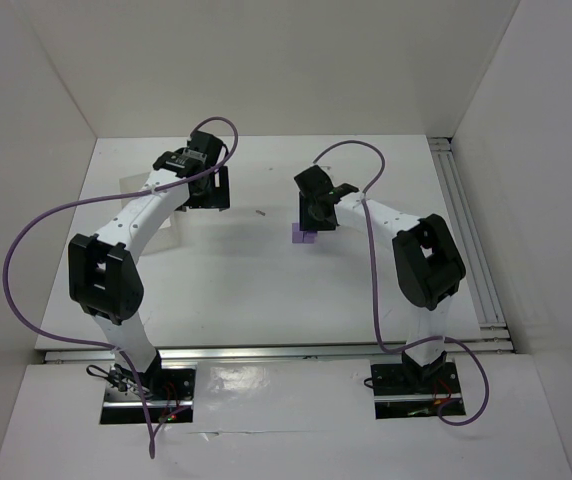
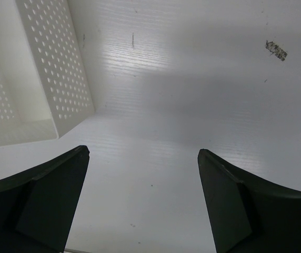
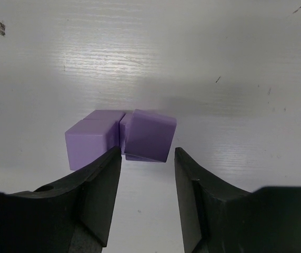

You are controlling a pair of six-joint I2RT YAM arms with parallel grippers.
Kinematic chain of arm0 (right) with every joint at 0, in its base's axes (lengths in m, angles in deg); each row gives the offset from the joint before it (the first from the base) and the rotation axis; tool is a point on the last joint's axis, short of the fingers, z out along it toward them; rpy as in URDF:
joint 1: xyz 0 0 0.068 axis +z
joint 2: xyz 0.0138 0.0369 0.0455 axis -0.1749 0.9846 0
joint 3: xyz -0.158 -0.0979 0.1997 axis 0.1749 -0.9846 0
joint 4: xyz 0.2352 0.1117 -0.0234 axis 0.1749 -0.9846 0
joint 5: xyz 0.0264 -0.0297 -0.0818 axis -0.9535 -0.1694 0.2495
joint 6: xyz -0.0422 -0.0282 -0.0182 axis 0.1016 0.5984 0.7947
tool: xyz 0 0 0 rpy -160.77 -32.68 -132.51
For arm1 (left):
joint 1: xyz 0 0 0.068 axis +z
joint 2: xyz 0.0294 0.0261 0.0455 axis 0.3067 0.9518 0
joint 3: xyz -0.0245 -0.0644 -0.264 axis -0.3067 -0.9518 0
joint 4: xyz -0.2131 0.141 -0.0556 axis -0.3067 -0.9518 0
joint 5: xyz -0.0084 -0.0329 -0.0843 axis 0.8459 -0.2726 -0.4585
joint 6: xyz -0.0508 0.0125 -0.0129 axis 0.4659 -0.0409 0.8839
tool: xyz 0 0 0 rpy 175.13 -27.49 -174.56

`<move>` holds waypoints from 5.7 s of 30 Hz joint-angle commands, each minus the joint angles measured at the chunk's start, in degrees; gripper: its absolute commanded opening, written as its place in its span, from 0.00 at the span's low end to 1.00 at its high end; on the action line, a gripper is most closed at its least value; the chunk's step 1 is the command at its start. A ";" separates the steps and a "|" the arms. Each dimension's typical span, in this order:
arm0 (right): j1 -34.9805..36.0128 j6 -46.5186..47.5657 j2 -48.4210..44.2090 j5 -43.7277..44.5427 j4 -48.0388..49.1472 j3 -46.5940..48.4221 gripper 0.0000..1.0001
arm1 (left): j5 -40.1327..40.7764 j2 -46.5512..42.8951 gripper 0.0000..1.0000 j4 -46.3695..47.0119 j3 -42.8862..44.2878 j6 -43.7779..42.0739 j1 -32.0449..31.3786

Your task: Build the wood block tower

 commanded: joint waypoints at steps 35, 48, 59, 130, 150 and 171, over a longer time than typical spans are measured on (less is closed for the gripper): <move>-4.52 0.29 8.50 2.00 -0.08 14.63 0.28 | -0.04 -0.90 0.97 0.67 0.81 0.83 -0.24; -3.99 0.29 7.35 0.86 -0.61 11.91 0.28 | 0.49 -0.38 0.97 0.67 0.81 0.83 -0.24; -2.94 0.29 6.83 0.86 -1.13 10.85 0.28 | 0.49 -0.90 0.97 0.67 0.29 0.83 -0.24; -6.36 3.46 -3.19 -7.57 0.44 7.69 0.99 | -1.97 0.77 0.97 1.20 1.43 1.97 -3.14; -8.04 1.35 -3.10 -19.26 7.48 1.54 0.99 | -0.39 0.15 0.97 0.14 2.48 1.97 -3.14; -7.51 1.35 -1.43 -20.85 7.48 0.48 0.99 | -0.39 0.68 0.97 0.14 3.01 1.97 -3.14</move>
